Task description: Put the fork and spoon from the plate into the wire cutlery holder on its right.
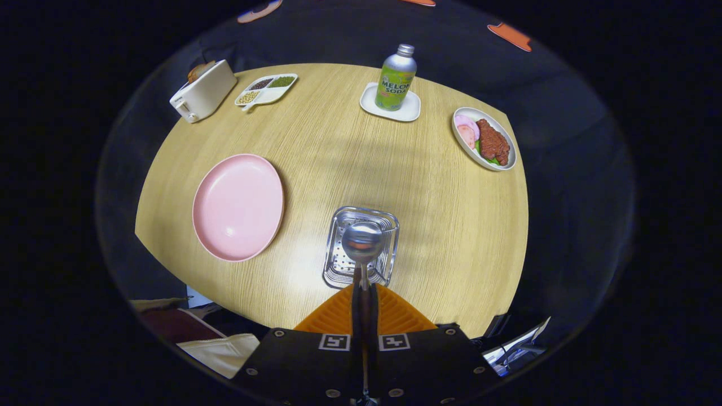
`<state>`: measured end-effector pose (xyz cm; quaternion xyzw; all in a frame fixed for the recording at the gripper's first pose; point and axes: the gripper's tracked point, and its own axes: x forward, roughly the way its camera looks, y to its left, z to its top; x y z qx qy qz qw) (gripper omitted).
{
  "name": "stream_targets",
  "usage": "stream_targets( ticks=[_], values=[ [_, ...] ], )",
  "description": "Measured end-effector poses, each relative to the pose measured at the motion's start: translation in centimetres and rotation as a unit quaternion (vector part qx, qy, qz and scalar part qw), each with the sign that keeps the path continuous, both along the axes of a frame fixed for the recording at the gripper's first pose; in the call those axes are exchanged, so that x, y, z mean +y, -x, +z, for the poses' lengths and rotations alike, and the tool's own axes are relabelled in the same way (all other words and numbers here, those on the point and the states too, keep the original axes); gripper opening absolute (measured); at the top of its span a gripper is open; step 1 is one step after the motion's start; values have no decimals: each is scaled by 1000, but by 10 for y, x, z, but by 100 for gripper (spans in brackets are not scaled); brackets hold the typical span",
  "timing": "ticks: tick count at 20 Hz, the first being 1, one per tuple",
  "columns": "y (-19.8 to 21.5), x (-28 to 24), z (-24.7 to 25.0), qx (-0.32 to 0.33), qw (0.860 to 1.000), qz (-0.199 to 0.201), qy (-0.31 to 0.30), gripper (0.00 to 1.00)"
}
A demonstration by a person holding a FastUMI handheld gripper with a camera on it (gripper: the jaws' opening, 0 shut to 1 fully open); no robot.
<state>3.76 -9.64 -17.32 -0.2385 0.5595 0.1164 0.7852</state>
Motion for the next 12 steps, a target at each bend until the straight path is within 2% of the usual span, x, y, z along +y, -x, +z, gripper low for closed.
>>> stream_targets(
  ticks=[7, 12],
  values=[
    [-11, 4, -21, 49, 998, 41, 29, 4],
    [-11, 7, -29, 69, 995, 52, 43, 7]
  ],
)
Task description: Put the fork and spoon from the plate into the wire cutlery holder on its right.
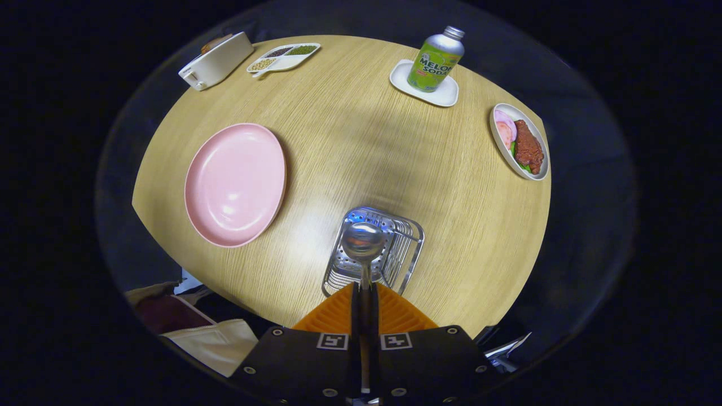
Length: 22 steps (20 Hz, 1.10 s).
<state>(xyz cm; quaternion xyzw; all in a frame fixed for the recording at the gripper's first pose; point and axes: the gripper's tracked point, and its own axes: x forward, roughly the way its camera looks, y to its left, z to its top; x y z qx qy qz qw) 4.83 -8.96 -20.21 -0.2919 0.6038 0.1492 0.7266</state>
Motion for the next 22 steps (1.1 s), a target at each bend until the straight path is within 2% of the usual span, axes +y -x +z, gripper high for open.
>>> stream_targets(
  ticks=[3, 7, 9, 10, 11, 12, 13, 14, 15, 22],
  values=[
    [-3, 2, 2, -6, 1000, 1, -2, 9],
    [-9, 10, 11, -38, 999, -11, -27, 18],
    [-14, 17, 22, -63, 996, -28, -52, 37],
    [-17, 21, 26, -78, 994, -36, -68, 52],
    [-22, 27, 34, -101, 991, -37, -84, 60],
    [-25, 30, 43, -121, 987, -41, -95, 76],
    [-29, 37, 54, -144, 982, -44, -113, 83],
    [-31, 46, 68, -168, 975, -50, -135, 95],
    [-32, 54, 80, -189, 968, -56, -155, 99],
    [-25, 91, 169, -336, 912, -61, -228, 99]
  ],
)
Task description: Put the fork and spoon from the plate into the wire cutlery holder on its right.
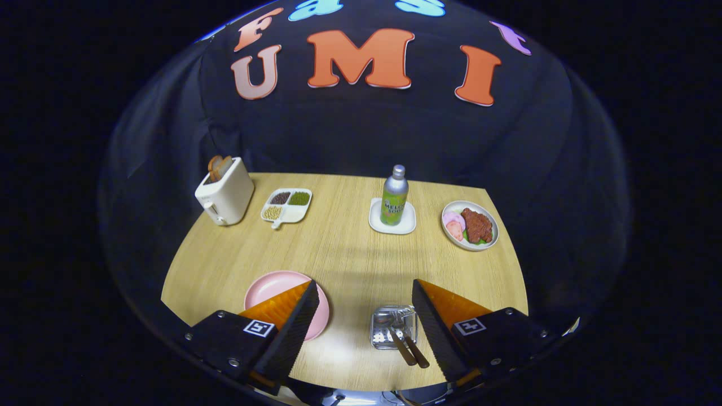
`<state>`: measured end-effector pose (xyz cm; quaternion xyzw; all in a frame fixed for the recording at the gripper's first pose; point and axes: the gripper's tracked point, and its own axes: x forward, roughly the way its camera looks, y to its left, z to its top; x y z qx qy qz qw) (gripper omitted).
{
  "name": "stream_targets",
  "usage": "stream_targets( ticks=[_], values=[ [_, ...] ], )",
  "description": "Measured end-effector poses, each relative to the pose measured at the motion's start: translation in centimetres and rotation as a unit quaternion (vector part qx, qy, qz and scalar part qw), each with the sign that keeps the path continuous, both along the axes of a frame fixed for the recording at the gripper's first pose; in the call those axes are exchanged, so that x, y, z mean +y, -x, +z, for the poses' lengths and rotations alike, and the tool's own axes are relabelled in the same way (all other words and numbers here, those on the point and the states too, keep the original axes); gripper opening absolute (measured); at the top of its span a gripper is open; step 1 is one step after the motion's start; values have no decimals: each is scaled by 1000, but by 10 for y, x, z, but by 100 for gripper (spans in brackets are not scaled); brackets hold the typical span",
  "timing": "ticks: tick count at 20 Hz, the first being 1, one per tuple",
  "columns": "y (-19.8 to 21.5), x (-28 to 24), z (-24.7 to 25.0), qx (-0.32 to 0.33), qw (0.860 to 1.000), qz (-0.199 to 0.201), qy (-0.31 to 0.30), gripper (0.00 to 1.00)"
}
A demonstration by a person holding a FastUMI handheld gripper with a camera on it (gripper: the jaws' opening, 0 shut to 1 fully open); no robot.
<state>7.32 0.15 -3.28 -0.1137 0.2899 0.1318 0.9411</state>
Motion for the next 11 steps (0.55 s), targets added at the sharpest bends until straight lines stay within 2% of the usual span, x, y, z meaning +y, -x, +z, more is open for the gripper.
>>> stream_targets(
  ticks=[3, 7, 11],
  values=[
    [11, 7, 35, -64, 997, -11, -30, 99],
    [30, 7, 71, -159, 985, -34, -50, 99],
    [54, 20, 85, -201, 974, -37, -99, 99]
  ],
)
